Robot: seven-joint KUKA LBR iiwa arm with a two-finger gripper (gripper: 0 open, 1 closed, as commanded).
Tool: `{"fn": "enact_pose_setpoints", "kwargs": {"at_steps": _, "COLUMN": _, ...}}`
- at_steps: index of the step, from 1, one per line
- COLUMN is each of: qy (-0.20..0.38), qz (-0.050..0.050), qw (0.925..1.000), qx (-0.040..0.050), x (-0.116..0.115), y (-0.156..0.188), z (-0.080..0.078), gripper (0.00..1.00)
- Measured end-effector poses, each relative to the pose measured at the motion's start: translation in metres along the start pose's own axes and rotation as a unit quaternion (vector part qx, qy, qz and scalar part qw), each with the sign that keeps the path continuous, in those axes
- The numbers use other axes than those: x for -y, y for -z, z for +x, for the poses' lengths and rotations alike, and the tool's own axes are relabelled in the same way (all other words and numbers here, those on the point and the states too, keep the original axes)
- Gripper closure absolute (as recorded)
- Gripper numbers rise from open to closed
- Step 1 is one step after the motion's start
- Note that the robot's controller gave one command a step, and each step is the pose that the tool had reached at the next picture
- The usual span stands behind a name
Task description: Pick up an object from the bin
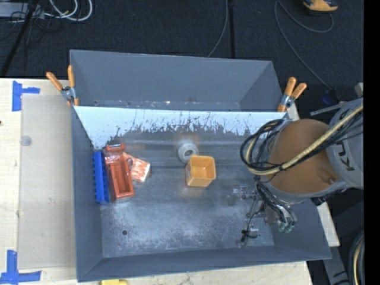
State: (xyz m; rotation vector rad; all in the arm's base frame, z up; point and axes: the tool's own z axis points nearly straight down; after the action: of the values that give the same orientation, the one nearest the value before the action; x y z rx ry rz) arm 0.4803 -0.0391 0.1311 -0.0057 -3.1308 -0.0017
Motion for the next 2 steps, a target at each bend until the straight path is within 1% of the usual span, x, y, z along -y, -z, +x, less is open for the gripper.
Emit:
{"fn": "enact_pose_setpoints", "kwargs": {"at_steps": 1, "qy": 0.001, "qz": 0.0, "qw": 1.0, "qx": 0.0037, "x": 0.0, "y": 0.0041, "z": -0.0015, "gripper": 0.0}}
{"fn": "enact_pose_setpoints", "kwargs": {"at_steps": 2, "qy": 0.001, "qz": 0.001, "qw": 1.0, "qx": 0.0031, "x": -0.0031, "y": 0.0022, "z": -0.0066, "gripper": 0.0}}
